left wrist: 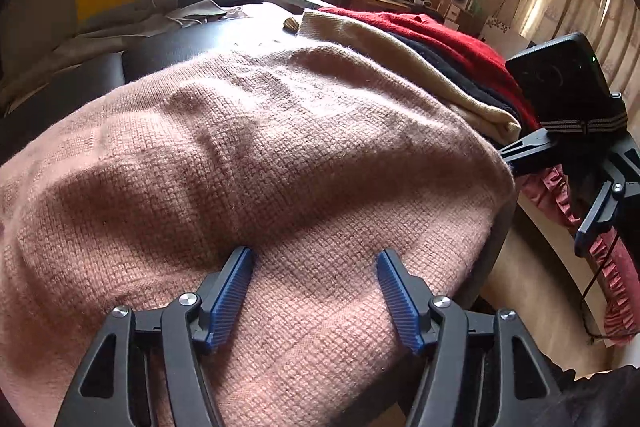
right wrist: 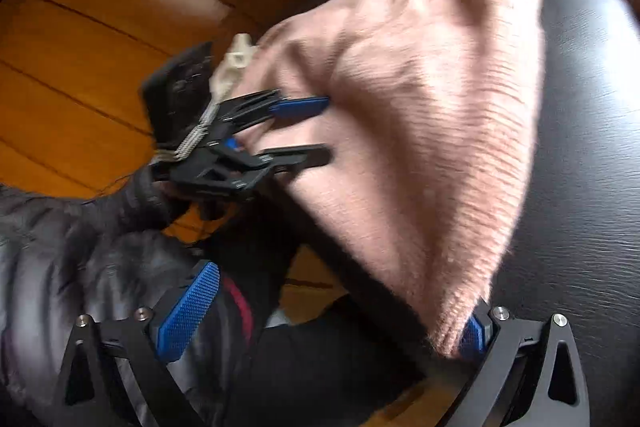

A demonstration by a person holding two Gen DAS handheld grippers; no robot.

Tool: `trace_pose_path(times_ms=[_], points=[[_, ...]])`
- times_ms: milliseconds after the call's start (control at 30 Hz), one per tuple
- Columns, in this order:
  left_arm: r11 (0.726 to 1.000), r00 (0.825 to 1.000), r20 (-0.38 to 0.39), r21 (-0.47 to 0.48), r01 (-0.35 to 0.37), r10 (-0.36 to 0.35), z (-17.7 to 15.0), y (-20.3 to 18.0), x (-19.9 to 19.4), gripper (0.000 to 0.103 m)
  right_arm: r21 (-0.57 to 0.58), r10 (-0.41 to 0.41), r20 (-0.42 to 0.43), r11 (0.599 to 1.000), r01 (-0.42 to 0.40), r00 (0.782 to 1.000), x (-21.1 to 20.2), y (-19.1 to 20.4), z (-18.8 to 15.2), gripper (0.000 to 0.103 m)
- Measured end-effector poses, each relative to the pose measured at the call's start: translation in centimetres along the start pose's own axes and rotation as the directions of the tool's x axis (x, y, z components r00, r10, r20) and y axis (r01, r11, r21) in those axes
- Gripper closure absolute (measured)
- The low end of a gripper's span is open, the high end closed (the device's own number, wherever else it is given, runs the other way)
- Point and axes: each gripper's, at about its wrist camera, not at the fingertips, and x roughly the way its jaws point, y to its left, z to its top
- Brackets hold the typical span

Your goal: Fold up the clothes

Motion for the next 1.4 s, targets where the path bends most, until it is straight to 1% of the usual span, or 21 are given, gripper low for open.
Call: trace_pose_path(times_ms=[100, 200, 267, 333, 433, 533, 600, 667, 733, 800, 867, 933, 967, 1033, 1067, 1100, 1167, 1233, 1267, 1333, 1400], points=[[1.0, 1.0, -0.004, 0.018, -0.003, 0.003, -0.1, 0.3, -0.7, 0.037, 0.005, -0.071, 0.027, 0.997, 0.071, 0.997, -0.4, 0.5, -0.3, 0.0], [0.998, 0.999, 0.035, -0.06, 0.024, -0.022, -0.7, 2.0, -2.8, 0.037, 0.012, -0.145, 0.055, 0.989, 0.145, 0.988, -0.8, 1.1, -0.7, 0.0], [0.99, 0.997, 0.075, -0.14, 0.022, -0.012, -1.7, 3.8, -4.5, 0.037, 0.016, -0.247, 0.102, 0.969, 0.247, 0.964, -2.0, 1.9, -0.5, 0.0], [0.973, 0.994, 0.111, -0.229, 0.012, 0.014, -3.5, 5.6, -6.3, 0.037, 0.022, -0.341, 0.18, 0.939, 0.343, 0.923, -3.1, 3.0, 0.1, 0.0], [0.939, 0.978, 0.169, -0.338, -0.062, 0.125, -6.7, 8.9, -10.3, 0.037, 0.021, -0.379, 0.309, 0.92, 0.392, 0.872, -3.3, 5.1, 2.2, 0.0], [0.891, 0.951, 0.2, -0.435, -0.129, 0.235, -11.2, 11.7, -15.2, 0.037, 0.003, -0.357, 0.367, 0.924, 0.382, 0.859, -0.4, 6.4, 5.3, 0.0], [0.848, 0.931, 0.209, -0.507, -0.158, 0.298, -15.3, 13.8, -19.6, 0.037, 0.006, -0.38, 0.359, 0.914, 0.405, 0.852, 2.3, 6.4, 6.9, 0.0], [0.811, 0.928, 0.199, -0.565, -0.154, 0.315, -18.4, 16.4, -22.4, 0.037, 0.017, -0.425, 0.326, 0.896, 0.444, 0.844, 5.6, 6.1, 8.7, 0.0], [0.8, 0.94, 0.188, -0.587, -0.123, 0.283, -20.3, 18.5, -23.6, 0.037, 0.029, -0.449, 0.302, 0.886, 0.463, 0.841, 7.1, 5.3, 9.2, 0.0], [0.816, 0.957, 0.19, -0.574, -0.072, 0.218, -21.2, 20.0, -23.6, 0.037, 0.032, -0.466, 0.283, 0.878, 0.478, 0.838, 8.7, 4.7, 9.8, 0.0], [0.832, 0.972, 0.189, -0.555, -0.013, 0.142, -21.7, 21.3, -23.0, 0.037, 0.018, -0.49, 0.296, 0.861, 0.508, 0.82, 9.4, 4.3, 9.5, 0.0], [0.845, 0.979, 0.197, -0.532, 0.065, 0.049, -21.6, 22.0, -21.9, 0.037, 0.014, -0.48, 0.313, 0.865, 0.502, 0.819, 9.4, 4.2, 9.3, 0.0], [0.848, 0.977, 0.212, -0.518, 0.112, 0.001, -21.4, 22.3, -21.4, 0.037, 0.012, -0.475, 0.322, 0.867, 0.498, 0.819, 9.4, 4.1, 9.2, 0.0], [0.84, 0.968, 0.241, -0.51, 0.188, -0.07, -21.1, 23.2, -20.4, 0.037, 0.008, -0.465, 0.338, 0.871, 0.492, 0.818, 9.4, 3.9, 9.0, 0.0], [0.822, 0.955, 0.268, -0.511, 0.251, -0.125, -21.0, 23.8, -20.1, 0.037, 0.006, -0.46, 0.347, 0.873, 0.488, 0.818, 9.4, 3.8, 8.9, 0.0], [0.805, 0.941, 0.302, -0.514, 0.296, -0.154, -20.8, 24.4, -20.0, 0.038, 0.003, -0.454, 0.355, 0.874, 0.485, 0.817, 9.4, 3.7, 8.8, 0.0], [0.773, 0.903, 0.369, -0.498, 0.393, -0.221, -20.3, 25.3, -20.1, 0.038, -0.001, -0.444, 0.372, 0.878, 0.479, 0.815, 9.4, 3.6, 8.5, 0.0], [0.743, 0.856, 0.402, -0.451, 0.494, -0.325, -19.6, 25.8, -20.2, 0.038, -0.006, -0.433, 0.388, 0.882, 0.472, 0.814, 9.4, 3.4, 8.3, 0.0], [0.738, 0.85, 0.382, -0.438, 0.513, -0.364, -19.3, 25.9, -20.0, 0.038, -0.009, -0.427, 0.396, 0.883, 0.469, 0.813, 9.4, 3.3, 8.2, 0.0], [0.746, 0.854, 0.288, -0.416, 0.519, -0.434, -18.8, 25.5, -19.1, 0.04, -0.014, -0.416, 0.413, 0.887, 0.462, 0.81, 9.3, 3.2, 8.0, 0.0], [0.78, 0.875, 0.124, -0.409, 0.475, -0.468, -18.8, 24.6, -18.1, 0.043, -0.019, -0.406, 0.427, 0.889, 0.457, 0.808, 9.3, 3.0, 7.8, 0.0]])
